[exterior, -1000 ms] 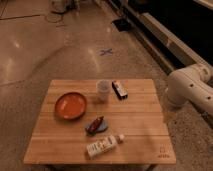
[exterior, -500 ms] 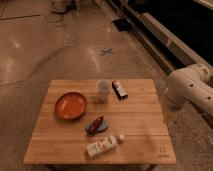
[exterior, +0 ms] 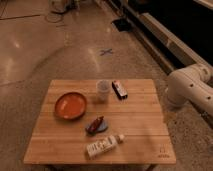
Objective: Stand the bottle upright
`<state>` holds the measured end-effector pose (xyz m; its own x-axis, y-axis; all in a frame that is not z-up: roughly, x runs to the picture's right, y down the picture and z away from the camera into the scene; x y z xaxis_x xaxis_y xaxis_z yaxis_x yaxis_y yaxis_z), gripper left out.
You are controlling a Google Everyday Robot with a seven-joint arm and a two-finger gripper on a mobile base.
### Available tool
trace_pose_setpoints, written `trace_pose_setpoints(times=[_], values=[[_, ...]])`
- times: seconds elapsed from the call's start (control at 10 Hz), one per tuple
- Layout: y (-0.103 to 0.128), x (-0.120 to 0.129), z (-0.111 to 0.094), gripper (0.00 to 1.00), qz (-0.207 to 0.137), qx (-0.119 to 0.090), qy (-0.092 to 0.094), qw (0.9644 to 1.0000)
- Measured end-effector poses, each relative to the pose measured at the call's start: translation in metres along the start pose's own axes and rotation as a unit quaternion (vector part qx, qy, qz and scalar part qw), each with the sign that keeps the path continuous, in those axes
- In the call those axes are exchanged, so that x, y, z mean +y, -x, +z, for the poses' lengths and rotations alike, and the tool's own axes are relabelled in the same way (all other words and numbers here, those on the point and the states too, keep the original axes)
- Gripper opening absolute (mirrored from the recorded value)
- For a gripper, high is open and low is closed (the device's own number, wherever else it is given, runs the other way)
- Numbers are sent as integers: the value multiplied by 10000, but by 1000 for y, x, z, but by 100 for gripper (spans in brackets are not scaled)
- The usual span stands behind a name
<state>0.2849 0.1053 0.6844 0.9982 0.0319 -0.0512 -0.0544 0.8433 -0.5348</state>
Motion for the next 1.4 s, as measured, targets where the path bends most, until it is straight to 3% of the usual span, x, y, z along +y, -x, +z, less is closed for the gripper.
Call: trace_pose_setpoints(times=[0.8,1.1,1.4], values=[[0,-2,1,65,-47,-7,23,10000],[44,-7,32,65,-611,-582,459,9954],[84,2,70,65,-964,-1414,961,9805]])
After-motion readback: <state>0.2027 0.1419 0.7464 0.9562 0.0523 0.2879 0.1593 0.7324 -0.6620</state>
